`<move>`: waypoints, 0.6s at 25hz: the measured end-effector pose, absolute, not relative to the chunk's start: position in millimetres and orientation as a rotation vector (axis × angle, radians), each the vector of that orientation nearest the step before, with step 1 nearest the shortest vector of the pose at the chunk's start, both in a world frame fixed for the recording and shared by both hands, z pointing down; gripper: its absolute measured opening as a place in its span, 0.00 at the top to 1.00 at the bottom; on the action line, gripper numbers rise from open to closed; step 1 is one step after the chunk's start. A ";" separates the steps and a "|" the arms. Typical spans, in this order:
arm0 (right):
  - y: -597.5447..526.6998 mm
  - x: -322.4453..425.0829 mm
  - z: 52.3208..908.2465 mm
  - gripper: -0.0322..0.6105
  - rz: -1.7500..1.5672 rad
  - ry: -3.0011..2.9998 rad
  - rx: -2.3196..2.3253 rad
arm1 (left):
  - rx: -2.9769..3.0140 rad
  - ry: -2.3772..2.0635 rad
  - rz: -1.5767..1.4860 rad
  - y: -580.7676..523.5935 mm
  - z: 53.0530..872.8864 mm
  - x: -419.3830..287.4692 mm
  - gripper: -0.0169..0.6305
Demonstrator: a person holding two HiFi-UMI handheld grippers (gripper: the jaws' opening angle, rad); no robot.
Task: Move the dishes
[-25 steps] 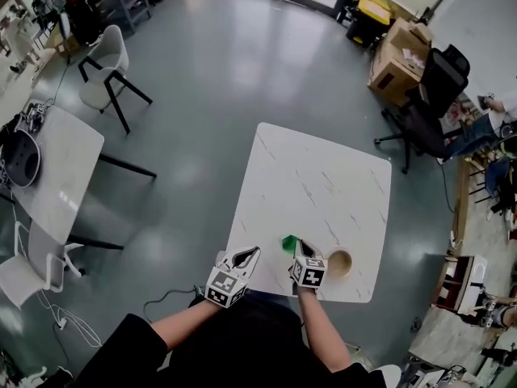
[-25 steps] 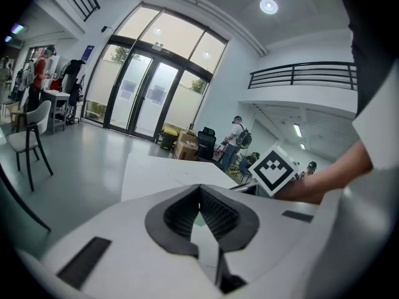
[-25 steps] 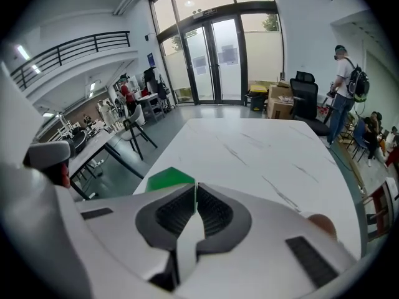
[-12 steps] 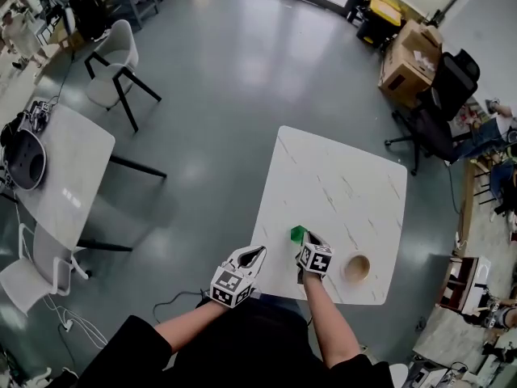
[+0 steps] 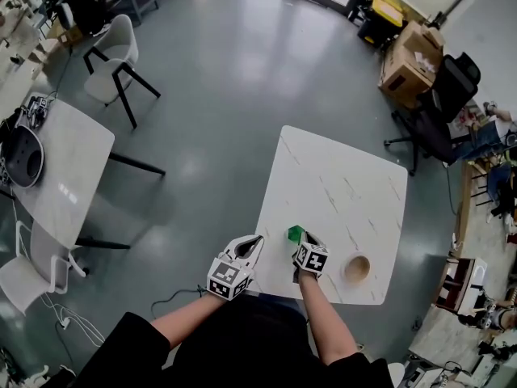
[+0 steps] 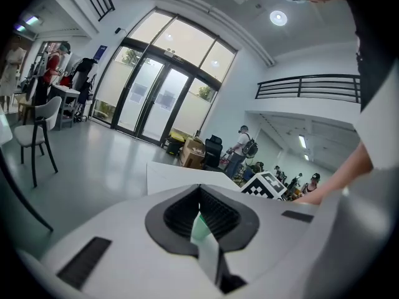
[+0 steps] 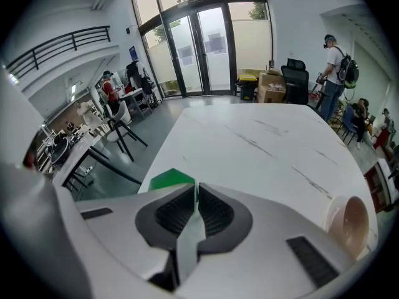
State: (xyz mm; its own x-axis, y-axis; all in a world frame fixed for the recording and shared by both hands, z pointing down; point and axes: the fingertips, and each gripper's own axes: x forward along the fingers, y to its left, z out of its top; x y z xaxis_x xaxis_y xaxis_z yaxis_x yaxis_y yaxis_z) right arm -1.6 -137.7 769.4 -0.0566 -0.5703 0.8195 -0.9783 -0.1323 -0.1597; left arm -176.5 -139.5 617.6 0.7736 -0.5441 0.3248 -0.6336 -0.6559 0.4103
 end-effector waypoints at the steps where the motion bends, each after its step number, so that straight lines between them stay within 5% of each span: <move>1: -137.0 -0.2 767.2 0.91 1.078 -1.645 1.742 | 2.455 -0.883 0.236 -139.3 617.8 -176.8 0.95; 15: -94.9 13.4 706.1 0.91 1.064 -1.829 1.791 | 2.510 -0.858 0.294 -97.0 609.4 -127.9 0.95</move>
